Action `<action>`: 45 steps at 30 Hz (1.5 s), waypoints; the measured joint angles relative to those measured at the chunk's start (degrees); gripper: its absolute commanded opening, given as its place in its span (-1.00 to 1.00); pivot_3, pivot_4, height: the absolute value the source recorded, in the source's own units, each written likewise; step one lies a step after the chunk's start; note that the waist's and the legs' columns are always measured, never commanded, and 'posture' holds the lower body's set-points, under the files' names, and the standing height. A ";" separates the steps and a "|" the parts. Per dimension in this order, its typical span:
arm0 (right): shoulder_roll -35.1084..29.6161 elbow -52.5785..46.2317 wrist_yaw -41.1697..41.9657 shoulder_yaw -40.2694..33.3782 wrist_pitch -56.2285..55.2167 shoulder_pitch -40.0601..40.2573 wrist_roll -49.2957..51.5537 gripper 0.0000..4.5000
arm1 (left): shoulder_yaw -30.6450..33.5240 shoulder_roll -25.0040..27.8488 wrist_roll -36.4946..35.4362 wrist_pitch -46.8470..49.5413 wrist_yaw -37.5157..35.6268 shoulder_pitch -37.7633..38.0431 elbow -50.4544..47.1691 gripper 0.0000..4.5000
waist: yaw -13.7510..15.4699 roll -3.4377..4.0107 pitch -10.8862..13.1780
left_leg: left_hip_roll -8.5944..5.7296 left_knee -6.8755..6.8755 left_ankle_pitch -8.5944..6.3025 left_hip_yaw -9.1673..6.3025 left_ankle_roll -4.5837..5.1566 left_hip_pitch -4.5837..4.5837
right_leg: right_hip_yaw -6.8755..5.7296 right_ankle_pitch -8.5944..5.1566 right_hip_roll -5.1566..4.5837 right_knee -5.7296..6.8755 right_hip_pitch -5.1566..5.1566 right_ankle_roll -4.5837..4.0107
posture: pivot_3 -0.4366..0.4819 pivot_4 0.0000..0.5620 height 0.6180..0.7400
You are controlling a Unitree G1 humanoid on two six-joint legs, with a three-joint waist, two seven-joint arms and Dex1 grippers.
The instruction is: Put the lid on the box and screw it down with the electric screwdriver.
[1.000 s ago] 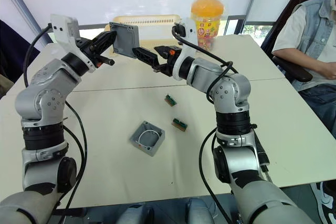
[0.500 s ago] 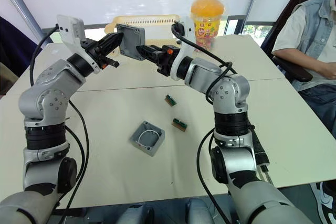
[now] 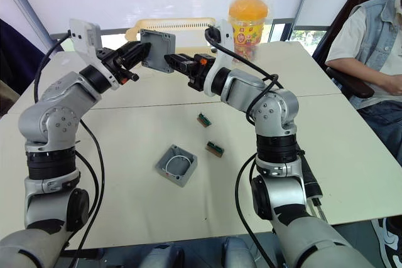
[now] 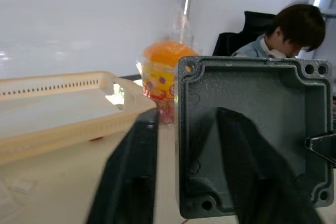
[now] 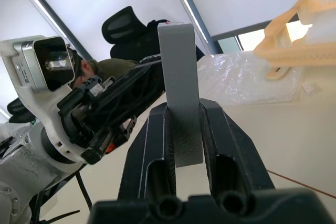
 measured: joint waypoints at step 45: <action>-25.44 -2.33 8.81 25.24 -101.16 37.71 -79.36 -0.78 | -8.36 33.26 -7.21 8.17 -44.61 19.70 4.44 0.97 | -1.22 0.00 0.03 | 0.11 -0.08 0.02 0.23 -0.04 0.09 | 0.03 -0.01 0.22 -0.08 0.12 -0.08 | -0.05 -0.47 1.00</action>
